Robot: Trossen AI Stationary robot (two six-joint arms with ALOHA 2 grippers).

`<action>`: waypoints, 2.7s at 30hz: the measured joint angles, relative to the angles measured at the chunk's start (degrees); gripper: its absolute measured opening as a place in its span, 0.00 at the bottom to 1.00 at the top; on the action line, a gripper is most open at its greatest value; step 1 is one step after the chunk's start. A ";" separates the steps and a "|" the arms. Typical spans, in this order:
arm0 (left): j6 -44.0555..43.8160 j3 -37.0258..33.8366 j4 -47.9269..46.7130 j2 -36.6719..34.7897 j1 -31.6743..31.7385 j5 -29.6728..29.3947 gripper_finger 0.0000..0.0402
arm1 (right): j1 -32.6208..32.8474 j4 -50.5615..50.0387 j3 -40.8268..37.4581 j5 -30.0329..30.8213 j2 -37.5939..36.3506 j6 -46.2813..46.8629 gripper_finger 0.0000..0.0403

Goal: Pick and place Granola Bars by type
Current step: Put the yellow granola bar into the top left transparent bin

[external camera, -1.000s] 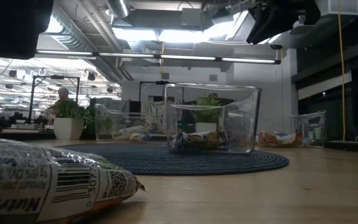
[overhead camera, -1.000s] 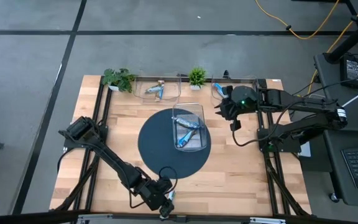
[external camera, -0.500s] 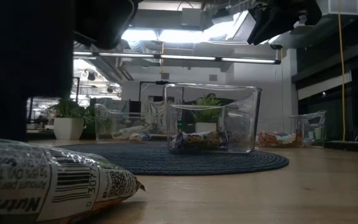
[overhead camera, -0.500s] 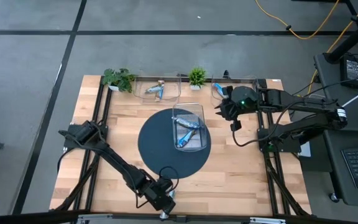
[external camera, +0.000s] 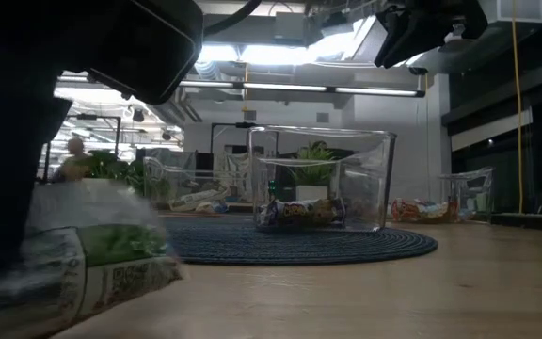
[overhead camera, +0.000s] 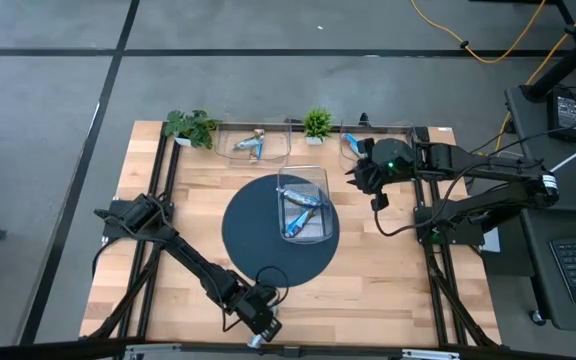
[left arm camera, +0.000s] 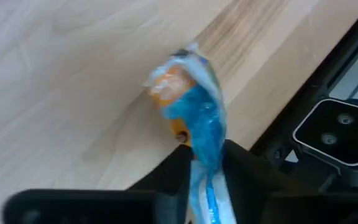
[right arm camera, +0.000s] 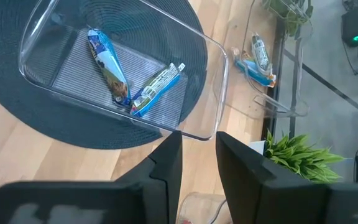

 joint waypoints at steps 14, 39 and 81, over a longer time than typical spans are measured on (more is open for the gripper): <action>2.28 0.00 3.69 -0.27 0.90 0.07 0.00 | 0.00 0.01 0.00 0.00 0.00 -0.01 0.25; 25.07 0.00 -20.51 -19.61 11.33 -9.37 0.01 | 0.02 0.07 0.00 0.02 0.00 1.22 0.25; 83.39 0.00 -26.57 -37.97 78.50 7.33 0.00 | 0.02 0.09 0.00 0.15 0.00 17.88 0.25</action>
